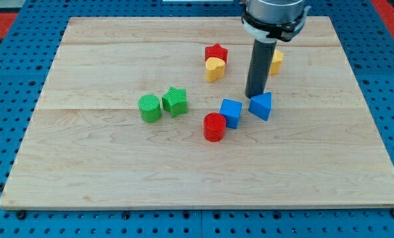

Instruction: Push the blue cube towards the bottom of the blue triangle

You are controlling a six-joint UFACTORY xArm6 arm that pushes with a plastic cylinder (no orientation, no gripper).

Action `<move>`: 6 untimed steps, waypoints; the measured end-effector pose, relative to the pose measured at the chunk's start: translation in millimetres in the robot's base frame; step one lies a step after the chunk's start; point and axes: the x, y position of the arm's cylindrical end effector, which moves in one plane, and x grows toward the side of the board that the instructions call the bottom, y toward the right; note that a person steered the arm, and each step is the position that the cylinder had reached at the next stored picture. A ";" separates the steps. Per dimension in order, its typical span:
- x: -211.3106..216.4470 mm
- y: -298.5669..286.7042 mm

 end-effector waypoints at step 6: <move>73.4 -21.8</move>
